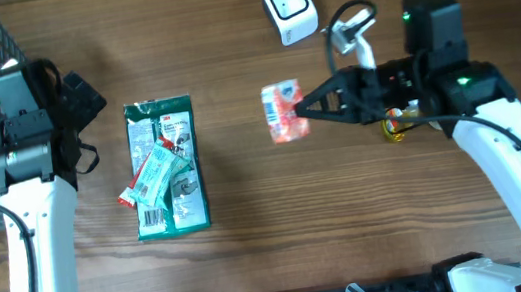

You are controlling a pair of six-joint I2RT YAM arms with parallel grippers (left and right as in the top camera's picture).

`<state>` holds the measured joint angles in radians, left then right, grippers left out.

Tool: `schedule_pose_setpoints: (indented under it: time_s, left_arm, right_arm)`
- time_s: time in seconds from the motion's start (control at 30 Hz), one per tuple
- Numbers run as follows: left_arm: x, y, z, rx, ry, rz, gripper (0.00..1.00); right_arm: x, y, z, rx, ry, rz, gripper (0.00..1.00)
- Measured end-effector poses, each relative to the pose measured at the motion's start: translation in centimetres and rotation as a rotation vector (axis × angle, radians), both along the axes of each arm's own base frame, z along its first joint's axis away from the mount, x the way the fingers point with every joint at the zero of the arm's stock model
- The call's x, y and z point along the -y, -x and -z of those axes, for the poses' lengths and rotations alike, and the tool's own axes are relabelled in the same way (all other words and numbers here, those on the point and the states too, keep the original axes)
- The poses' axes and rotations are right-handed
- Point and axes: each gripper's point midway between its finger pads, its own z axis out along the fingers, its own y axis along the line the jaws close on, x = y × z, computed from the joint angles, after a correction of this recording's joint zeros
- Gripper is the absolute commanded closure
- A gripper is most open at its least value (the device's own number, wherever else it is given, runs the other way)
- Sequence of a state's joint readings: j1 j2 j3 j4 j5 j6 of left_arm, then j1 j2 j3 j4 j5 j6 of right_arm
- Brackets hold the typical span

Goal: Scan the item barcode
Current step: 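Lift the Kleenex pack and carry it up toward the scanner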

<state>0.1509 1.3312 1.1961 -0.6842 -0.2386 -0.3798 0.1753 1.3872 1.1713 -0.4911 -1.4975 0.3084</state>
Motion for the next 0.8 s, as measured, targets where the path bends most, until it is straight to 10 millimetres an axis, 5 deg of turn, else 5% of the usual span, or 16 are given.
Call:
schedule_pose_setpoints:
  time_s: [0.2, 0.8]
  left_arm:
    - [0.0, 0.0, 0.0, 0.0, 0.0, 0.0, 0.0]
    - [0.0, 0.0, 0.0, 0.0, 0.0, 0.0, 0.0]
  right_arm:
    - [1.6, -0.4, -0.7, -0.053, -0.034, 0.013, 0.96]
    - [1.6, -0.4, -0.7, -0.068, -0.033, 0.014, 0.96]
